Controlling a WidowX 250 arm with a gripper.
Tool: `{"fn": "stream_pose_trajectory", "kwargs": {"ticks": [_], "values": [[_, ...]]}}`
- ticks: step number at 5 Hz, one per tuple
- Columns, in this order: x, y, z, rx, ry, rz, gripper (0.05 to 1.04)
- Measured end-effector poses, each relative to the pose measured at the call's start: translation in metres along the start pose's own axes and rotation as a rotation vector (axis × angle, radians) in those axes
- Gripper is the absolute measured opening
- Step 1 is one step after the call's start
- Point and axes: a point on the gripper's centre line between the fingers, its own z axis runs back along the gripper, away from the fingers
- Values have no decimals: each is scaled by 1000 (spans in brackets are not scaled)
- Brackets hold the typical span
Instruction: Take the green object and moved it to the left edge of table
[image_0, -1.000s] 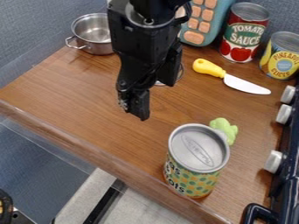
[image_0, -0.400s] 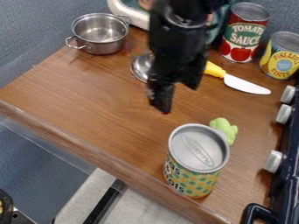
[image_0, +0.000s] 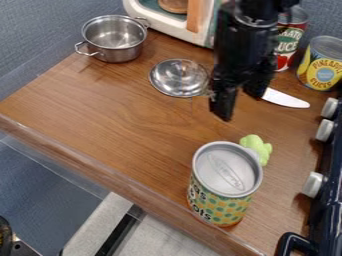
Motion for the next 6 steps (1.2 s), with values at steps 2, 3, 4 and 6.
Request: {"fn": "stream_pose_trajectory", "kwargs": {"ticks": [2, 3, 4, 6], "values": [[-23, -7, -25, 81, 19, -130, 1001], [-30, 0, -34, 136, 64, -183, 1001], [-36, -1, -39, 152, 97, -217, 1001], [-42, -9, -49, 153, 99, -252, 767]]}}
